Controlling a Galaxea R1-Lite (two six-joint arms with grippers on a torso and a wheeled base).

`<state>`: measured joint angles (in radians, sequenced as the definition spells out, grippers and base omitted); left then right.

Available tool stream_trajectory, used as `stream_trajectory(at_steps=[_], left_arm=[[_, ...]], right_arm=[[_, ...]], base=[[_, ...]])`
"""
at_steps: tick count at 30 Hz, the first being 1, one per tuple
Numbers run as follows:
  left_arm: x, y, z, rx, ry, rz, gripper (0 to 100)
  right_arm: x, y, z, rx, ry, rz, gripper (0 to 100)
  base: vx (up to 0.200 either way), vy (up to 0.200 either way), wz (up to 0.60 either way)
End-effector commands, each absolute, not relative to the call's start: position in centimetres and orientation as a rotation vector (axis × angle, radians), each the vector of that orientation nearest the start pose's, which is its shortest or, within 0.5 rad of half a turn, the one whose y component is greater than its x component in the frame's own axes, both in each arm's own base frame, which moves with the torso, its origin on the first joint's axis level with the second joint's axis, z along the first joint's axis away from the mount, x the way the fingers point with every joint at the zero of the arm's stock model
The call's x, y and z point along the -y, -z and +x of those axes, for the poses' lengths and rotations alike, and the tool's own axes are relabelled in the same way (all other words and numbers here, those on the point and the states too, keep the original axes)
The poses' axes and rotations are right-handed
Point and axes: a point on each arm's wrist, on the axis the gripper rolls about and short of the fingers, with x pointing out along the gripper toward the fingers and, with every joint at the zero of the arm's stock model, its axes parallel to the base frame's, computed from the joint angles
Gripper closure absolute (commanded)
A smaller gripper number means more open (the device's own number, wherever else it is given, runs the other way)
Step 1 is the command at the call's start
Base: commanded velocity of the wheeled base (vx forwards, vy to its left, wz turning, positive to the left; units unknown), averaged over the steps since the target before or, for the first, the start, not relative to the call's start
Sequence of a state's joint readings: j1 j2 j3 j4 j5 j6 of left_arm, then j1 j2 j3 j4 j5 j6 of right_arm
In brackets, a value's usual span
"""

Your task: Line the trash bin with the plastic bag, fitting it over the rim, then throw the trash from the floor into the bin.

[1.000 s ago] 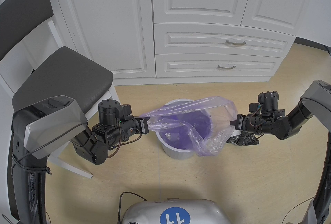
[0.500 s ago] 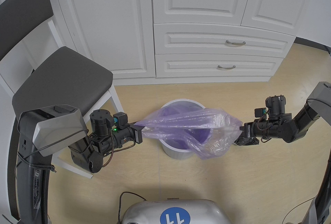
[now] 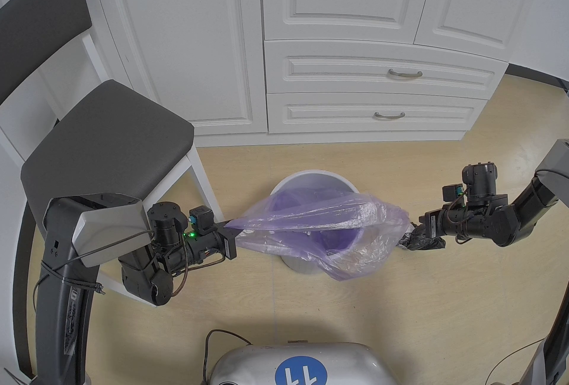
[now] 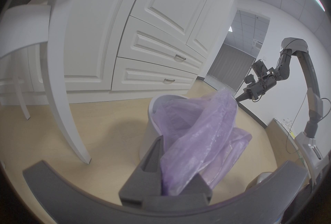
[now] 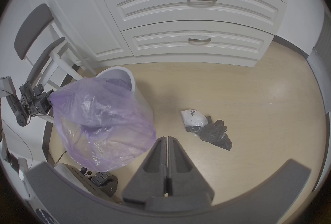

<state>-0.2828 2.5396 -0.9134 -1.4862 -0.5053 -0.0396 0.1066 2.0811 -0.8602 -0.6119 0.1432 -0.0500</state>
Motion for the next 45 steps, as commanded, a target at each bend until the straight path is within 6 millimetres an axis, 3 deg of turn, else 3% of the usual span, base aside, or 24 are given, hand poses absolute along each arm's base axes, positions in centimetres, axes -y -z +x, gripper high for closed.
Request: stream_trajectory(at_steps=[1, 7, 10, 18, 19, 24, 29, 33, 35, 38, 42, 45], left_arm=[[12.5, 3.4, 39.2, -0.184, 0.782, -0.058, 100], [12.8, 4.0, 39.2, -0.196, 0.789, -0.057, 100], [12.9, 4.4, 39.0, -0.204, 0.793, -0.055, 100], [12.9, 3.4, 39.0, -0.179, 0.790, -0.044, 100], [12.9, 3.3, 39.0, -0.177, 0.792, -0.043, 100], [13.1, 3.1, 38.9, -0.169, 0.794, -0.042, 100], [13.2, 3.0, 38.8, -0.166, 0.794, -0.041, 100], [13.4, 3.1, 38.7, -0.162, 0.800, -0.040, 100], [13.4, 3.2, 38.7, -0.164, 0.800, -0.039, 100], [13.4, 3.5, 38.5, -0.175, 0.800, -0.036, 100], [13.4, 3.5, 38.5, -0.177, 0.800, -0.036, 100], [13.4, 3.5, 38.6, -0.173, 0.800, -0.038, 100]], right_arm=[[-4.4, -6.6, 35.4, -0.605, -0.265, -0.044, 100], [-6.2, -6.9, 33.7, -0.616, -0.327, -0.085, 100], [-8.2, -6.7, 32.3, -0.610, -0.391, -0.111, 100], [-10.4, -6.4, 31.7, -0.487, -0.398, -0.131, 100], [-10.6, -6.5, 31.7, -0.475, -0.398, -0.132, 0], [-11.2, -5.8, 31.5, -0.491, -0.414, -0.135, 0], [-12.7, -3.0, 32.3, -0.552, -0.421, -0.144, 0], [-15.3, -2.0, 35.4, -0.467, -0.291, -0.017, 0], [-17.5, -2.3, 38.5, -0.341, -0.171, 0.154, 0], [-18.4, -3.1, 42.0, -0.223, -0.079, 0.296, 0], [-18.9, -3.9, 44.4, -0.138, -0.043, 0.479, 0], [-19.1, -4.9, 44.8, -0.102, -0.043, 0.568, 0]], base=[[0.000, 0.000, 0.00], [0.000, 0.000, 0.00], [0.000, 0.000, 0.00], [0.000, 0.000, 0.00], [0.000, 0.000, 0.00], [0.000, 0.000, 0.00], [0.000, 0.000, 0.00], [0.000, 0.000, 0.00], [0.000, 0.000, 0.00], [0.000, 0.000, 0.00], [0.000, 0.000, 0.00], [0.000, 0.000, 0.00]])
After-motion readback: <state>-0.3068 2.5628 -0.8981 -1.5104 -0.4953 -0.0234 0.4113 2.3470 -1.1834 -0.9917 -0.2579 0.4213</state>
